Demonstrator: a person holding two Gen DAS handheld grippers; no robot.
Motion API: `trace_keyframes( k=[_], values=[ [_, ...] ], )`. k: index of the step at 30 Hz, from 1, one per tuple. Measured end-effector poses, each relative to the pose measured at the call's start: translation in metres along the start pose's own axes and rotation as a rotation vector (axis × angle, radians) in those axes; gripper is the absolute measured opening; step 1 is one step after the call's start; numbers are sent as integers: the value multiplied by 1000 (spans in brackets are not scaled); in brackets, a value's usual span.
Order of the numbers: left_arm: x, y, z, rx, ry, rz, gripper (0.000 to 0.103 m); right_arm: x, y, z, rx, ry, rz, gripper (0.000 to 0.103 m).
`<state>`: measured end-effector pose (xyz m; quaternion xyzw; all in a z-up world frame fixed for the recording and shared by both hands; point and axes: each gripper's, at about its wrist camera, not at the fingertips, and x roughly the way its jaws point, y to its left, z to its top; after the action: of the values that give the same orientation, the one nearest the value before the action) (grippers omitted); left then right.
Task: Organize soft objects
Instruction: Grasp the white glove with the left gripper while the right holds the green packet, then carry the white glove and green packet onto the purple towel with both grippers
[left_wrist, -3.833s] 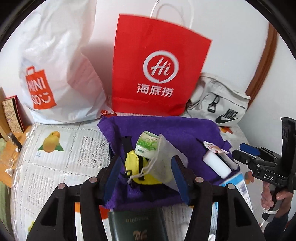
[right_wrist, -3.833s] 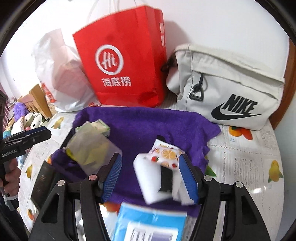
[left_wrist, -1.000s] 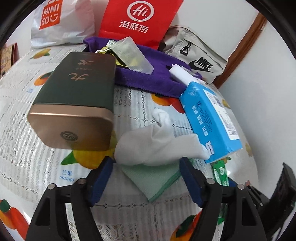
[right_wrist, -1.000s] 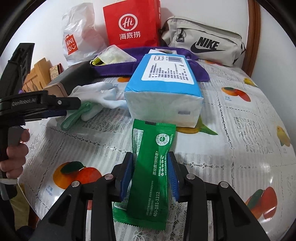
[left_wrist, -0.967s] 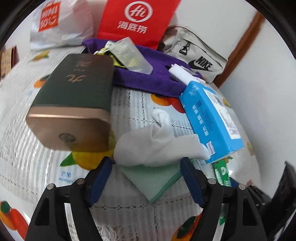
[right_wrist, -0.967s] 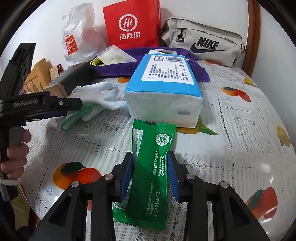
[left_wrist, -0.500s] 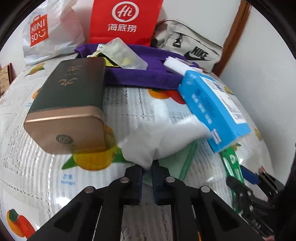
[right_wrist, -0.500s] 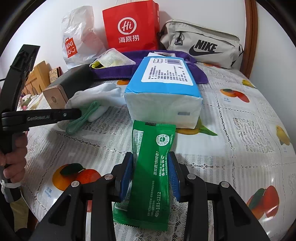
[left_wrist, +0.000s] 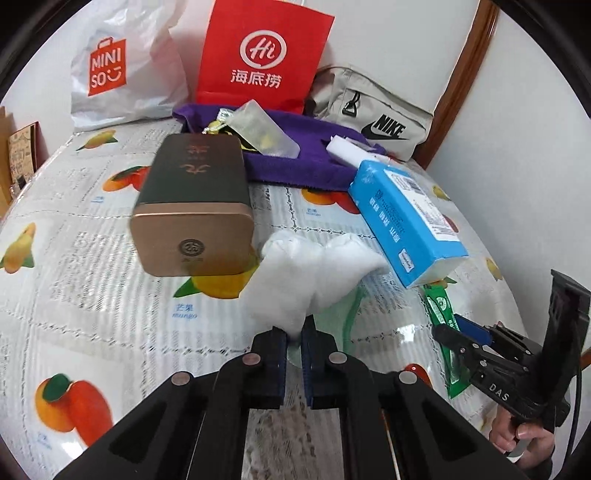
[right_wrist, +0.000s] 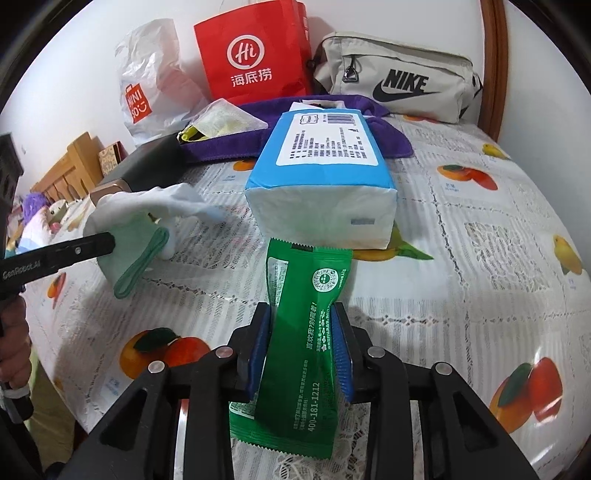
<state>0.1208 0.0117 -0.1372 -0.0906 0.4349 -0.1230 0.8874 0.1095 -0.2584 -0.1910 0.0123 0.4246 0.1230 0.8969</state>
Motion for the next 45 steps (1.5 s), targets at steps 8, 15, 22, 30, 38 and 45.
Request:
trace_keyframes(
  k=[8,15,22,30,38,45],
  values=[
    [-33,5,8,-17,-67,0,7,-20,6,3,-7,-25,-12,31],
    [-51,12,15,-40,-96,23,7,-36,14,14,-28,-49,-5,31],
    [-64,14,27,-53,-126,15,7,-49,21,29,-50,-66,6,31],
    [-65,17,50,-77,-127,16,7,-56,22,53,-60,-90,10,31],
    [-65,17,81,-55,-141,46,7,-47,21,86,-60,-95,23,31],
    [-53,18,111,-43,-144,46,7,-34,21,123,-82,-97,20,31]
  ],
)
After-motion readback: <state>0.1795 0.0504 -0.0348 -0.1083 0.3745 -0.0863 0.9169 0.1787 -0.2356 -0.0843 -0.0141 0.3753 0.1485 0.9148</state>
